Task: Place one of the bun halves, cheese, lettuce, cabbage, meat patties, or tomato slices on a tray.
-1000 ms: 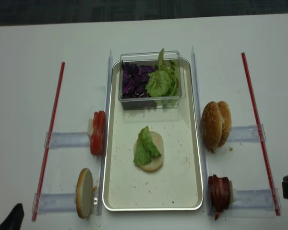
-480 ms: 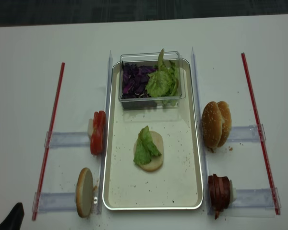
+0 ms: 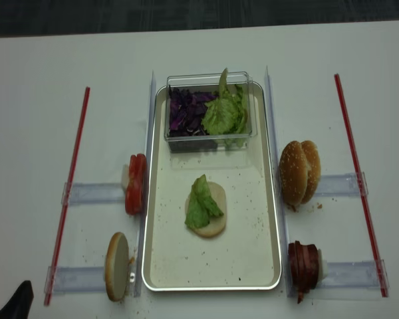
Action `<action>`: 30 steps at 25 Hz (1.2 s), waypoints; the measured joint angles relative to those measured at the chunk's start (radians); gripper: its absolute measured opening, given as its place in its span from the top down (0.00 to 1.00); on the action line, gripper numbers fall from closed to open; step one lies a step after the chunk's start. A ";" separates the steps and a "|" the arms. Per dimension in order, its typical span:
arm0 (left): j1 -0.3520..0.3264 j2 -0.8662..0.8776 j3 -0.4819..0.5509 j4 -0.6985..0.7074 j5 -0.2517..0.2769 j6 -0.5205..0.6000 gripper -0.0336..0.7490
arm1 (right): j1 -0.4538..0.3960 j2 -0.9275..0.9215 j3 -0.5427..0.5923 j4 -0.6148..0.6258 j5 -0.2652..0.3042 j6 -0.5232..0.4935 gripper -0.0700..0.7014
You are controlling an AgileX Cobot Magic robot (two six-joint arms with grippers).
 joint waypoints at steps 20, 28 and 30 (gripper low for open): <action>0.000 0.000 0.000 0.000 0.000 0.000 0.10 | 0.000 0.000 0.000 0.000 0.001 0.000 0.02; 0.000 0.000 0.000 0.000 0.000 0.000 0.10 | 0.000 0.000 0.000 0.000 0.001 0.000 0.02; 0.000 0.000 0.000 0.000 0.000 0.000 0.10 | 0.000 0.000 0.000 0.000 0.001 0.000 0.02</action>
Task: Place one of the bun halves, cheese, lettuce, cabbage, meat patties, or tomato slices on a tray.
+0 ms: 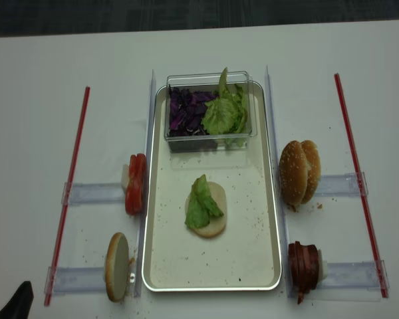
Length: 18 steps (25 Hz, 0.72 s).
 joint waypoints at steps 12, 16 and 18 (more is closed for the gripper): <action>0.000 0.000 0.000 0.000 0.000 0.000 0.10 | 0.000 0.000 0.000 0.000 0.000 0.000 0.02; 0.000 0.000 0.000 0.000 0.000 0.000 0.10 | 0.000 0.000 0.000 0.000 0.002 0.000 0.02; 0.000 0.000 0.000 0.000 0.000 0.000 0.10 | 0.000 0.000 0.000 0.000 0.002 0.000 0.02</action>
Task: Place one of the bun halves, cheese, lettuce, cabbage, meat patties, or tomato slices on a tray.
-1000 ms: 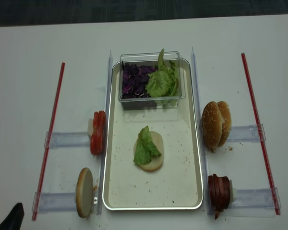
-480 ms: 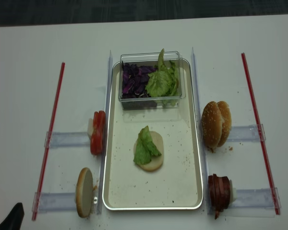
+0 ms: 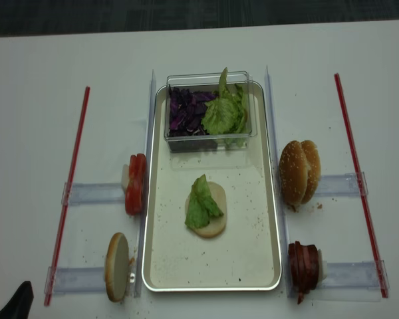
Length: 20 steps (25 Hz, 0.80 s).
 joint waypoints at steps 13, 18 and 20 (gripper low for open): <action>0.000 0.000 0.000 0.000 0.000 0.000 0.10 | 0.000 0.000 0.000 0.000 0.000 0.000 0.02; 0.000 0.000 0.000 0.000 0.000 0.000 0.10 | 0.000 0.000 0.000 0.000 0.000 0.000 0.02; 0.000 0.000 0.000 0.000 0.000 0.000 0.10 | 0.000 0.000 0.000 0.000 0.000 0.000 0.02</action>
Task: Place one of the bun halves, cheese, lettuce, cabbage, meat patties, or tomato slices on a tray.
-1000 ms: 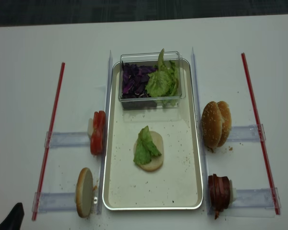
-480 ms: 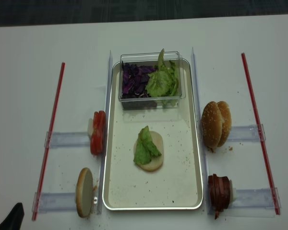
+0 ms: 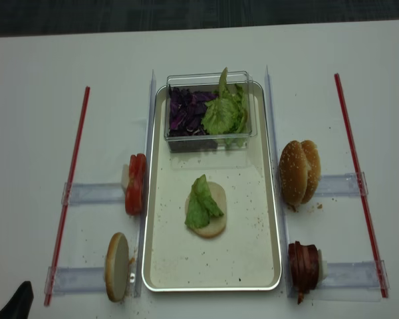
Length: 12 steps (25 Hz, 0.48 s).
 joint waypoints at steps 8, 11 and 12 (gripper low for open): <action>0.000 0.000 0.000 0.000 0.000 0.000 0.10 | 0.000 0.000 0.000 0.000 0.000 0.000 0.02; 0.000 0.000 0.000 0.000 0.000 0.000 0.10 | 0.000 0.000 0.000 0.000 0.000 0.000 0.02; 0.000 0.000 0.000 0.000 0.000 0.000 0.10 | 0.000 0.000 0.000 0.000 0.000 0.002 0.02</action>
